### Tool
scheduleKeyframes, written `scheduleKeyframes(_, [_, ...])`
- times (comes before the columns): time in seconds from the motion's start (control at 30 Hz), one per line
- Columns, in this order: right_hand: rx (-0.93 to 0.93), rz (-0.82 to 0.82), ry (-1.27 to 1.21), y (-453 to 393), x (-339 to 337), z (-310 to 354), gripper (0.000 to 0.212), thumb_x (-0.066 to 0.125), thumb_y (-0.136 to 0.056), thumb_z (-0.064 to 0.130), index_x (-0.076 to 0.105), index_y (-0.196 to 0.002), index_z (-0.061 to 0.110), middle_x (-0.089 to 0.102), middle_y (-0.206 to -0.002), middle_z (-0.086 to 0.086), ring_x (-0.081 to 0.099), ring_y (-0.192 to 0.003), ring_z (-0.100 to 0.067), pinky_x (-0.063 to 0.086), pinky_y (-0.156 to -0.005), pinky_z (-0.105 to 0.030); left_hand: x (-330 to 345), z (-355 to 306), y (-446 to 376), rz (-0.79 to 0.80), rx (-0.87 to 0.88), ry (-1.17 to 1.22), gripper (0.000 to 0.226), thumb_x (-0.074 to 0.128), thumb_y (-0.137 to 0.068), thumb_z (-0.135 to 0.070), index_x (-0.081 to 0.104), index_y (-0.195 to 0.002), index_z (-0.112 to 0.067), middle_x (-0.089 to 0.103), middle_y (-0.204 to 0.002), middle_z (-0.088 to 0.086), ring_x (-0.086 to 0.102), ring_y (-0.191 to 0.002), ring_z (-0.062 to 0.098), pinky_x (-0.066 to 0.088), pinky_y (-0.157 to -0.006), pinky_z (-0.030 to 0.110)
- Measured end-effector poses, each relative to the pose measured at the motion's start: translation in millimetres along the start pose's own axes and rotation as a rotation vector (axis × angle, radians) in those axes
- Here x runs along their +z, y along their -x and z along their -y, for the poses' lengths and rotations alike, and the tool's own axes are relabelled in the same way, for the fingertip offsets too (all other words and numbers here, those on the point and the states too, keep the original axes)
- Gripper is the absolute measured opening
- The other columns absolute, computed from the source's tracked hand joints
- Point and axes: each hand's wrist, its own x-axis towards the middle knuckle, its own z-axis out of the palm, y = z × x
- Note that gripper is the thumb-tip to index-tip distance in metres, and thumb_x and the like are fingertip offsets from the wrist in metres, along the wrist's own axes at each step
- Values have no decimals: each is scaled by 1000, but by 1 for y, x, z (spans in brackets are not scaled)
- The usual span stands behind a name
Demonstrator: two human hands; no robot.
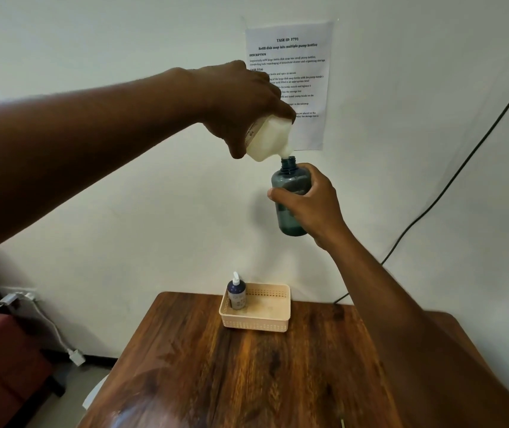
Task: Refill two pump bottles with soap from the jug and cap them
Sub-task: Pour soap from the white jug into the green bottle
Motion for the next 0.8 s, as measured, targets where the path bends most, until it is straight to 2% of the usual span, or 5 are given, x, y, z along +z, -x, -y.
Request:
scheduleKeyframes(0.1, [4, 0, -1, -1, 1, 0, 51, 81, -85, 29, 50, -126, 30, 57, -119, 9, 59, -107, -19, 52, -91, -32, -3, 0, -1, 5, 9, -16, 97, 86, -64, -42, 39, -148, -43, 59, -128, -2, 52, -121, 30, 40, -87, 40])
scheduleKeyframes(0.27, [10, -3, -4, -1, 1, 0, 55, 81, -84, 30, 52, -131, 26, 58, -121, 8, 59, -108, -19, 53, -92, -33, -9, -1, -2, 35, 23, -51, 97, 85, -63, -43, 38, -148, -44, 59, -128, -3, 52, -122, 29, 47, -94, 45])
scheduleKeyframes(0.6, [-14, -4, -18, -1, -2, 1, 48, 81, -84, 29, 51, -121, 32, 58, -112, 12, 60, -103, -17, 50, -87, -29, -21, -4, -9, 51, 46, -128, 98, 86, -67, -41, 37, -152, -41, 59, -130, -1, 50, -126, 29, 40, -95, 44])
scheduleKeyframes(0.8, [-10, -9, -20, 0, -2, 1, 51, 82, -84, 28, 52, -126, 29, 59, -118, 8, 59, -107, -19, 51, -90, -31, -28, -7, -13, 63, 77, -154, 96, 86, -67, -42, 39, -151, -42, 61, -124, -3, 51, -121, 29, 43, -97, 46])
